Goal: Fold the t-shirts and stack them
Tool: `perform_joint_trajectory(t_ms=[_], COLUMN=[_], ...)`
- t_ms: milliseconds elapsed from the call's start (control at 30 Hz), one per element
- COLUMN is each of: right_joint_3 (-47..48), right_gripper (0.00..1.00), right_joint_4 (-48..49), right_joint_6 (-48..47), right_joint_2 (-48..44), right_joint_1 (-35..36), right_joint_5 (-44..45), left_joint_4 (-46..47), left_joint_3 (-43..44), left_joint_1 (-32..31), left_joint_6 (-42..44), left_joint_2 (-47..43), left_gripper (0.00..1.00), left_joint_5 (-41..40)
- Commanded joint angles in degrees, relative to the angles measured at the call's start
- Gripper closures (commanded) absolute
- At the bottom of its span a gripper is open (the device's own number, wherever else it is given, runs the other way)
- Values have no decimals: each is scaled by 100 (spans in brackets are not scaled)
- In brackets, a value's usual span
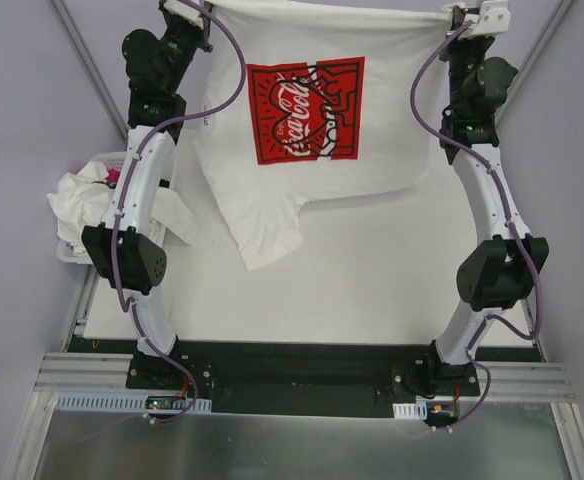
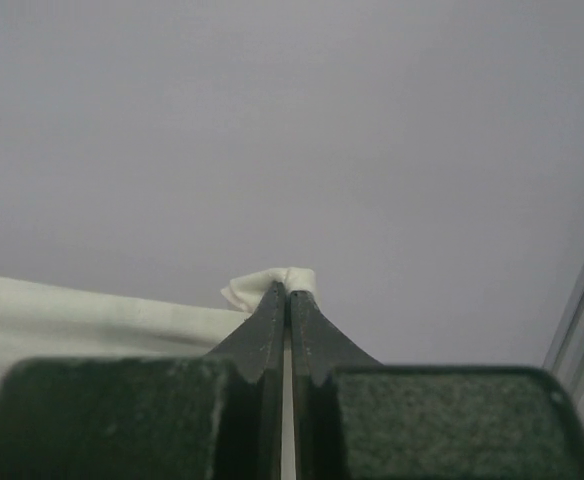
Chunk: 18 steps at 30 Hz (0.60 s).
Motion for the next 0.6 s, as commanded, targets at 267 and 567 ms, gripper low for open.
perform_joint_trajectory(t_ms=[267, 567], right_joint_3=[-1577, -4171], right_gripper=[84, 9], right_joint_4=[-183, -228], right_joint_6=[768, 532], right_joint_2=[-2947, -5878], right_joint_1=[-364, -242], right_joint_5=[-189, -14], left_joint_4=[443, 1025], left_joint_3=[-1903, -4964], left_joint_1=[36, 19], left_joint_6=[-479, -936], left_joint_2=[-3169, -6291], left_gripper=[83, 1], left_joint_5=[332, 246])
